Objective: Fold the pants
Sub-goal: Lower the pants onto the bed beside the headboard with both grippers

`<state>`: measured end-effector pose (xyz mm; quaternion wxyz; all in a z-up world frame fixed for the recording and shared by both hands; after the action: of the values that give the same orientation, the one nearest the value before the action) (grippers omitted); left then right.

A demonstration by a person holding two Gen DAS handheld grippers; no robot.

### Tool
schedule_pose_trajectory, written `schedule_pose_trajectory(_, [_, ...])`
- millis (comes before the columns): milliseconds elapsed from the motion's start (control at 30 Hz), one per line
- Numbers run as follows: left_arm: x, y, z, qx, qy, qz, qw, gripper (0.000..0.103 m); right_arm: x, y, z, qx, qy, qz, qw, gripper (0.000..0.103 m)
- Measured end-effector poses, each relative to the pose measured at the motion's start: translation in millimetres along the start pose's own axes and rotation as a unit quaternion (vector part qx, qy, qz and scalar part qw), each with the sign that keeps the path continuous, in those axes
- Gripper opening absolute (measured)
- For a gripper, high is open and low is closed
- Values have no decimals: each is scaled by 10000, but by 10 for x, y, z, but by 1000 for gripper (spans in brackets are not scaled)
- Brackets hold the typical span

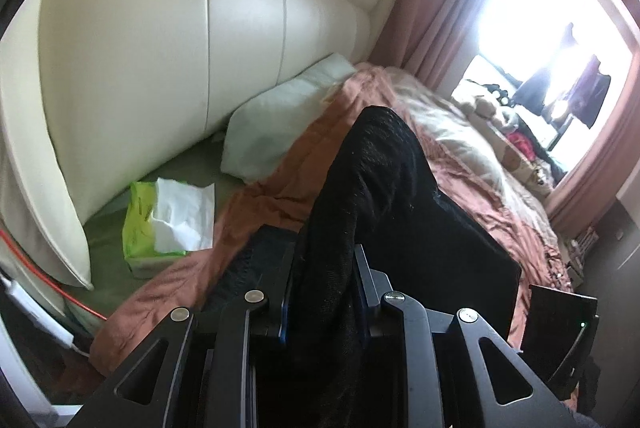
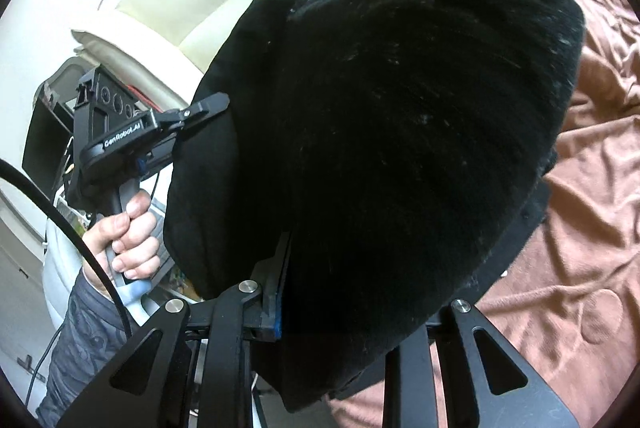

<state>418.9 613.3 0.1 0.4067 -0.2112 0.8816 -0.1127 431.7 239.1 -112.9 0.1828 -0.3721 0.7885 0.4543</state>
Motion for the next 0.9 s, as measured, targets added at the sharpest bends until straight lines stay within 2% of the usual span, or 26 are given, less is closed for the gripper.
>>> schedule_pose_trajectory(200, [49,190,349,-251,284,-128,9992,25,111,-258,103,-25,101,195,9998,22])
schedule_pose_trajectory(267, [103,263,465,-420,399,-201,9981,32,135,-357,155,53,179,220,9996,22])
schedule_pose_trajectory(333, [190,402,619,-926,575,-130,9940,45,209,-507,229,323,348,259,9985,27])
schedule_pose_trajectory(400, [289,543,670,-1322,612,-198,9891,47,271,-657,318,663,533,366,9957,36])
schedule_pose_trajectory(433, [341,557,688,-1270,647,-244,9895,48,308,-732,325,790,596,413,9942,38])
schedule_pose_trajectory(467, [388,553,692,-1201,664,-277,9902,51,353,-814,307,936,651,449,9925,44])
schedule_pose_trajectory(500, [442,542,682,-1179,669,-276,9904,52,379,-873,248,992,605,482,9921,53])
schedule_pose_trajectory(567, [528,519,642,-1269,633,-185,9897,56,424,-948,69,1103,456,507,9915,61])
schedule_pose_trajectory(700, [689,473,572,-1144,621,-241,9912,56,370,-939,-192,1212,284,537,9908,61])
schedule_pose_trajectory(900, [804,385,490,-1164,449,-263,9918,56,80,-620,-414,1389,-39,-164,9902,59])
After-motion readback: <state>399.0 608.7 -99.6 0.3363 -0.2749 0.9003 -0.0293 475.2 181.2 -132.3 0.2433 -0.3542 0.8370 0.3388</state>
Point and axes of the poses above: each gripper's, at about its wrist camera, not at the fingertips, and z roughly the way its jaws point, y to its left, x to its underside, the point moved 9 cm from there along z, roughly the way its jaws point, and after that the axes turned 1 degree about -y, right-handed, at the moved point
